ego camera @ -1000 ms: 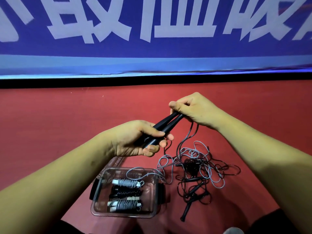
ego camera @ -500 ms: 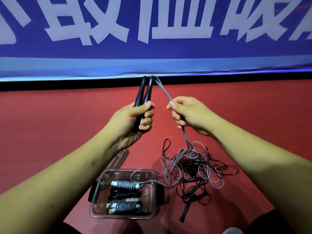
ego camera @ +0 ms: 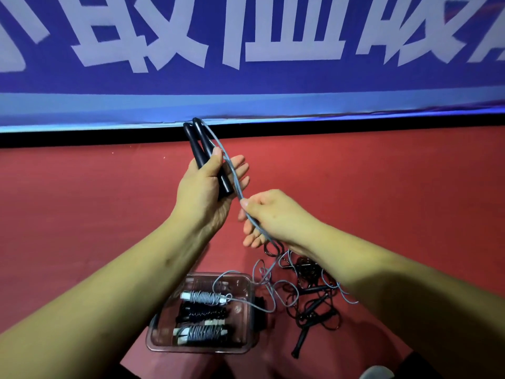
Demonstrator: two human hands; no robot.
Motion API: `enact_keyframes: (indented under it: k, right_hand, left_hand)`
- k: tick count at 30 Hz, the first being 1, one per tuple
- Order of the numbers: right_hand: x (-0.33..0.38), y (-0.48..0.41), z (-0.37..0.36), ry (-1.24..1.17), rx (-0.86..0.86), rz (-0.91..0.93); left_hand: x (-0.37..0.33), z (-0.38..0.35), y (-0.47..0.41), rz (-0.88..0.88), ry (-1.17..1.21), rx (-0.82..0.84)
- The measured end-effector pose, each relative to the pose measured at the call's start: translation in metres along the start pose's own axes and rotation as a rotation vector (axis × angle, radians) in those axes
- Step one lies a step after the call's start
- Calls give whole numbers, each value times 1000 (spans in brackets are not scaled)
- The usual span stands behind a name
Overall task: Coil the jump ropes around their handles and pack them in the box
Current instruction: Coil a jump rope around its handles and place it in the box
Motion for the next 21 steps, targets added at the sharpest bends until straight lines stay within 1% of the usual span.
enact_keyframes:
  k: [2,5,10,12,14,16,18,21]
  right_hand:
    - [0,1,-3,42,1,-3]
    - [3,2,-3,114,-7,35]
    - [3,4,-4,156,-10,42]
    - [5,4,-2,175,-3,45]
    - [8,4,3,214,-3,64]
    - [11,5,11,311,10,87]
    - [13,7,18,443,27,120]
    - [17,7,25,624,-38,183]
  left_hand:
    - [3,2,-2,0,26,-6]
    - [8,5,-4,51,-19,-13]
    - [10,1,-3,133,-87,49]
    - [9,1,-2,156,-61,68]
    - [6,0,-3,176,24,80]
    - [-1,-1,-5,146,68,69]
    - [-9,0,-11,116,56,63]
    - [-16,6,-18,96,-21,39]
Point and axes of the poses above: each hand's wrist, its own y-axis away from the middle knuckle, its own z-axis out of the back of the hand, x = y × z, the point moved 2 cm from there along -y, towards the middle knuckle, and after that the axes turned 7 degrees about y, right-handed, at the moved point
